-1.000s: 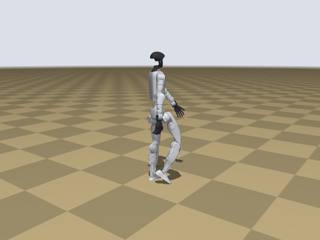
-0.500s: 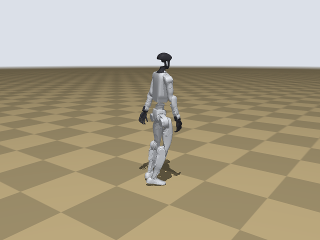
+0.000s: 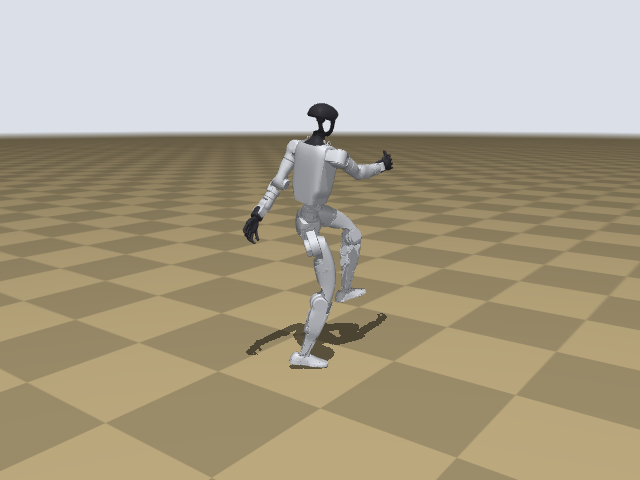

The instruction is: In place motions

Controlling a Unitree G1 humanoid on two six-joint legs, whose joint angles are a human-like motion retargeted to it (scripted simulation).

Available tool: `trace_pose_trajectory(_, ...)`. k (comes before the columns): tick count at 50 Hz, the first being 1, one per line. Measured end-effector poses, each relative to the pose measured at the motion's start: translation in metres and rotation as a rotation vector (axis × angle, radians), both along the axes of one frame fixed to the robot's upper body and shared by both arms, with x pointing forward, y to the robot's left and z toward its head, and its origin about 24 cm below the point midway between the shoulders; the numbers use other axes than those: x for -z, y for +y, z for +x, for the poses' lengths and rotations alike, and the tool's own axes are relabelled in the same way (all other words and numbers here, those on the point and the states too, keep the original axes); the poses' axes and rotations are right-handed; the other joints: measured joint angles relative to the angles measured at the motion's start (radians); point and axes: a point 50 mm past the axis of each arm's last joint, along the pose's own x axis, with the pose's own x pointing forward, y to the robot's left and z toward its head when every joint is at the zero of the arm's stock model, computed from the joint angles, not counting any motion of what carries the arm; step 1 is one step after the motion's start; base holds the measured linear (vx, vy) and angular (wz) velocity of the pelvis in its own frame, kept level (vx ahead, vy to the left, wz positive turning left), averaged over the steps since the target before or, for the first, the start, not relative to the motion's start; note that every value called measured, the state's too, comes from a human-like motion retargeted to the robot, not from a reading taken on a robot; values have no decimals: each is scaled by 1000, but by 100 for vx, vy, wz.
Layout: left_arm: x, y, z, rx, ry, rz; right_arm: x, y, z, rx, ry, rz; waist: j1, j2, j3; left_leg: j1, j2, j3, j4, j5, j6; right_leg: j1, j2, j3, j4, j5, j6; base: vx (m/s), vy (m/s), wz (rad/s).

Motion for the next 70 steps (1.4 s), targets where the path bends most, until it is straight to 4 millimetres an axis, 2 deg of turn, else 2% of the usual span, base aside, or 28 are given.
trace_pose_trajectory(2,8,2,14,-23,-51,27,24,-2,-3,6,44,-16,-28,26,-63,82,-1,-19,-43,58,-79,21,46,-31,-43,9,-1,13,-4,64)
trace_pose_trajectory(5,19,5,35,-57,-122,57,74,-5,-14,-9,156,-46,-86,80,-152,209,-10,-94,-115,161,-199,72,122,-85,-119,26,-1,13,3,71)
trace_pose_trajectory(7,27,13,52,-75,-170,89,113,-9,-28,-61,278,-52,-149,134,-188,319,-62,-185,-212,221,-253,131,176,-146,-157,24,0,12,7,88)
trace_pose_trajectory(9,31,17,62,-85,-207,123,150,-11,-45,-95,407,-36,-195,161,-224,451,-125,-241,-366,269,-276,166,205,-176,-193,26,10,10,8,70)
trace_pose_trajectory(13,37,20,76,-118,-250,162,212,-13,-84,-116,639,6,-292,206,-297,693,-240,-386,-736,318,-264,202,258,-225,-248,29,28,3,14,52)
trace_pose_trajectory(16,39,23,83,-128,-254,177,245,-16,-112,-103,762,22,-343,244,-334,842,-263,-469,-990,261,-218,209,308,-241,-275,31,34,-2,19,21)
trace_pose_trajectory(20,40,24,88,-98,-244,198,274,-21,-142,-84,865,30,-448,290,-356,972,-248,-449,-1216,-2,-167,227,355,-281,-308,34,48,-7,22,59)
trace_pose_trajectory(22,40,24,89,-79,-241,200,284,-23,-156,-85,895,12,-497,290,-369,984,-250,-433,-1267,-76,-150,226,346,-309,-317,37,61,-8,26,56)
trace_pose_trajectory(27,41,31,106,-59,-236,239,311,-46,-195,-63,966,-81,-534,277,-373,974,-254,-420,-1289,-131,-140,211,317,-364,-297,39,83,-13,26,24)
trace_pose_trajectory(30,46,39,129,-53,-279,268,334,-70,-237,4,1070,-119,-505,268,-359,979,-256,-460,-1260,-147,-171,207,313,-361,-237,32,83,-3,15,-10)
trace_pose_trajectory(32,50,43,159,-32,-361,286,349,-85,-276,52,1175,-139,-485,266,-344,988,-255,-485,-1239,-156,-192,192,311,-363,-154,81,60,-6,17,-2)
trace_pose_trajectory(34,53,45,201,25,-457,303,363,-98,-321,109,1304,-170,-483,278,-327,1001,-237,-499,-1229,-171,-205,133,286,-396,14,229,30,-13,11,12)
trace_pose_trajectory(37,49,44,283,179,-673,378,373,-118,-390,245,1500,-255,-529,313,-299,1001,-197,-514,-1223,-204,-212,-113,226,-340,429,516,-42,-25,22,54)
trace_pose_trajectory(38,43,43,314,239,-761,409,372,-125,-418,303,1579,-297,-577,342,-284,1001,-172,-536,-1217,-208,-212,-198,280,-271,548,528,-21,-20,25,115)
trace_pose_trajectory(39,34,43,347,277,-851,436,370,-133,-444,358,1660,-343,-615,360,-267,999,-168,-548,-1209,-209,-202,-284,250,-264,685,502,-36,-18,29,97)
trace_pose_trajectory(40,21,41,381,304,-943,463,366,-142,-468,410,1742,-393,-647,373,-249,996,-173,-554,-1200,-210,-189,-371,180,-288,833,456,-68,-22,34,83)
trace_pose_trajectory(42,-10,30,445,284,-1149,490,353,-155,-513,484,1919,-466,-767,431,-186,977,-131,-599,-1172,-200,-160,-542,146,-293,1036,394,-99,-23,31,121)
trace_pose_trajectory(45,-76,23,526,198,-1485,515,331,-171,-565,549,2143,-512,-977,525,-73,923,-15,-608,-1117,-184,-103,-788,94,-334,1218,318,-112,-18,22,151)
trace_pose_trajectory(48,-138,30,573,107,-1729,543,308,-182,-606,617,2304,-505,-1127,590,2,851,83,-592,-1054,-151,-58,-1013,82,-395,1240,275,-156,1,14,74)
trace_pose_trajectory(51,-175,32,592,85,-1867,548,287,-186,-636,769,2403,-454,-1193,641,20,775,138,-614,-978,-147,-58,-1125,64,-457,1188,239,-204,16,2,8)
trace_pose_trajectory(53,-187,29,599,92,-1905,548,284,-182,-643,889,2415,-384,-1184,645,10,770,131,-615,-966,-148,-63,-1135,70,-461,1152,241,-204,8,1,-39)
trace_pose_trajectory(55,-192,24,601,111,-1917,530,291,-175,-636,972,2370,-290,-1155,623,-5,802,97,-604,-995,-158,-73,-1090,93,-436,1119,253,-180,-4,-1,-35)
trace_pose_trajectory(58,-169,16,591,133,-1851,483,306,-162,-619,951,2303,-173,-1124,620,-81,828,60,-598,-1084,-150,-91,-924,118,-462,1044,271,-143,-1,-4,-33)
trace_pose_trajectory(60,-147,10,580,146,-1802,452,322,-154,-596,889,2229,-88,-1087,612,-130,845,26,-576,-1127,-144,-95,-783,145,-472,966,307,-109,3,3,-60)
trace_pose_trajectory(62,-121,9,563,180,-1752,434,339,-151,-560,775,2128,-24,-1028,592,-165,876,-5,-533,-1159,-149,-100,-626,182,-464,861,344,-81,4,2,-108)
trace_pose_trajectory(64,-88,11,537,249,-1697,415,355,-152,-511,593,2005,2,-937,540,-174,943,-38,-457,-1179,-170,-105,-457,252,-411,722,391,-66,7,0,-148)
trace_pose_trajectory(66,-52,14,503,317,-1569,382,363,-152,-475,459,1892,-84,-880,523,-221,956,-63,-429,-1203,-179,-118,-308,300,-383,540,432,-60,11,-10,-99)
trace_pose_trajectory(70,16,18,408,388,-1235,292,368,-156,-416,277,1682,-347,-773,447,-323,986,-149,-388,-1252,-186,-150,-37,396,-188,106,513,-21,20,-12,-81)
